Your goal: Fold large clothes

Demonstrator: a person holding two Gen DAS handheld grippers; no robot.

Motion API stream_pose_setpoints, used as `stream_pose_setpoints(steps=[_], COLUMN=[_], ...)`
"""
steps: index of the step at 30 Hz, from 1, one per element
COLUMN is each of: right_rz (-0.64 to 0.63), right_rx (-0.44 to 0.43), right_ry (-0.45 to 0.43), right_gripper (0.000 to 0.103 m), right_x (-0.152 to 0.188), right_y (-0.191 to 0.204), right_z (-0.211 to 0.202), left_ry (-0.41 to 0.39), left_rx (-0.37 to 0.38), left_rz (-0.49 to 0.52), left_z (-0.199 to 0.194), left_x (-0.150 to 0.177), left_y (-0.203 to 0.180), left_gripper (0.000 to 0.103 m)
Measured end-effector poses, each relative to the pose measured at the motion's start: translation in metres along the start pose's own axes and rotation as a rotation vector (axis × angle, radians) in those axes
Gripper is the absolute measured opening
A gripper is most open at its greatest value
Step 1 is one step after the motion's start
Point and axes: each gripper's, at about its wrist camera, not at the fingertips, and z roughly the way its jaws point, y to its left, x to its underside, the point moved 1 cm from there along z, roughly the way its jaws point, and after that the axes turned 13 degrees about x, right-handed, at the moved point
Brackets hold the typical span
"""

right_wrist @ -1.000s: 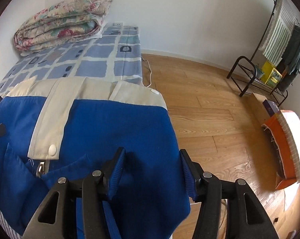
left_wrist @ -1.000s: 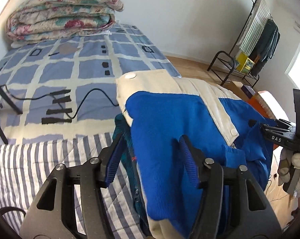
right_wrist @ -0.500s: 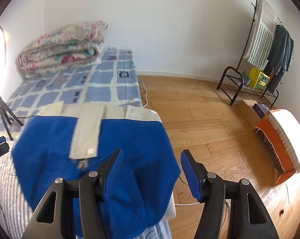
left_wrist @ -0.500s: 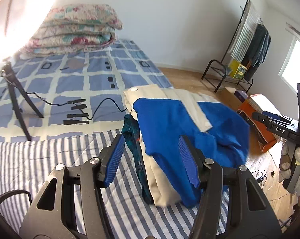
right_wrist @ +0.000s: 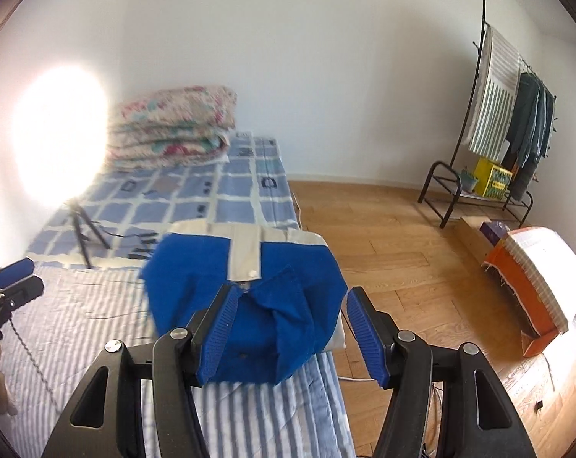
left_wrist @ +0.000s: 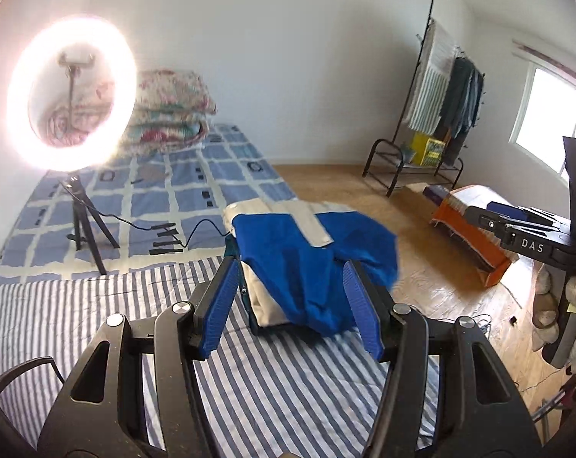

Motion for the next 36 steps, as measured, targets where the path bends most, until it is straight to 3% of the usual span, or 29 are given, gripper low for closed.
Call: stream_pose_setpoints(steps=[9,20,26,36], right_rz=[0.032,0.051,0.069,0.098], right_rx=[-0.051,-0.081,-0.072,-0.043], right_ry=[-0.046,-0.048,-0.083,-0.103], right_gripper=[0.063,0.070,0.082,0.091], right_x=[0.020,0.101,0.147,0.199], right_y=[-0.008,0.001,0.008,0.022], right_z=[-0.118,-0.224,-0.259,-0.263], left_ry=[-0.042,-0.053,-0.032,-0.004], left_rx=[0.007,0.008,-0.014,-0.039], left_rz=[0.070,0.115,0.135,0.125], left_z=[-0.106,-0.203,-0.232,-0.237], left_x=[0.027,0.096,0.144,0.198], left_y=[-0.063,-0.103,-0.112,-0.111], left_gripper=[0.059,0.059,0.067,0.078])
